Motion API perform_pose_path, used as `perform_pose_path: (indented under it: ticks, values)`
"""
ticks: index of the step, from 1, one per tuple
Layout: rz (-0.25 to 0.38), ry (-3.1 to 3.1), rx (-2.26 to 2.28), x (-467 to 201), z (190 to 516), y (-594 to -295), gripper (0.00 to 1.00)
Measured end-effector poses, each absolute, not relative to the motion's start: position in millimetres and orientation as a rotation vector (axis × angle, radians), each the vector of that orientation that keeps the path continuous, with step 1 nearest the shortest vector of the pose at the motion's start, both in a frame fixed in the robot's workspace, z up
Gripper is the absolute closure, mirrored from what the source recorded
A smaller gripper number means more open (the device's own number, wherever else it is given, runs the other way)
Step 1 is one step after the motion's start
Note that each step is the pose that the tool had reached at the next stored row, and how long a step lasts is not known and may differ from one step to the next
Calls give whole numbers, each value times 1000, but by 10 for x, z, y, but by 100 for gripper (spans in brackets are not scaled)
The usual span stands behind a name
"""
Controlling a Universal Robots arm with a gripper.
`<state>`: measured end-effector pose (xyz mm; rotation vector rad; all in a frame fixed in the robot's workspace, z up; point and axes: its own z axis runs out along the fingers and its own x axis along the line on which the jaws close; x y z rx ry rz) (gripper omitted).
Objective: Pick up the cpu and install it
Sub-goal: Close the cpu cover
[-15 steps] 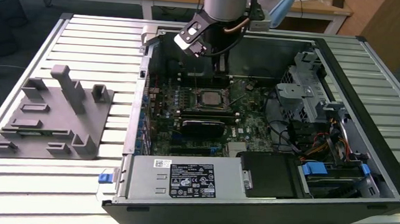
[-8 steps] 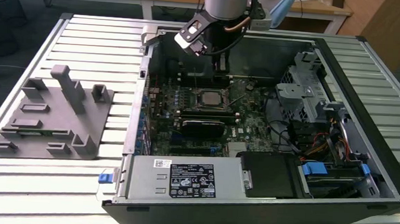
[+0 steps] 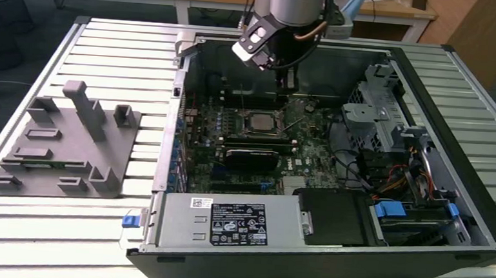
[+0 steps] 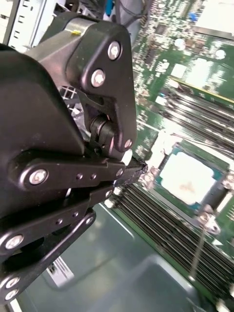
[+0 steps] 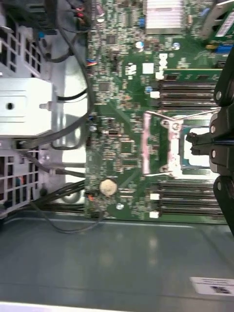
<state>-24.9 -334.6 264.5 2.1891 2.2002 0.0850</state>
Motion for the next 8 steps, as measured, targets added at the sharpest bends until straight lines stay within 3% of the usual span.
perform_pose_path:
  ticks: [8]
  values:
    - [81, 2202, 2191, 14, 2644, -3346, 89]
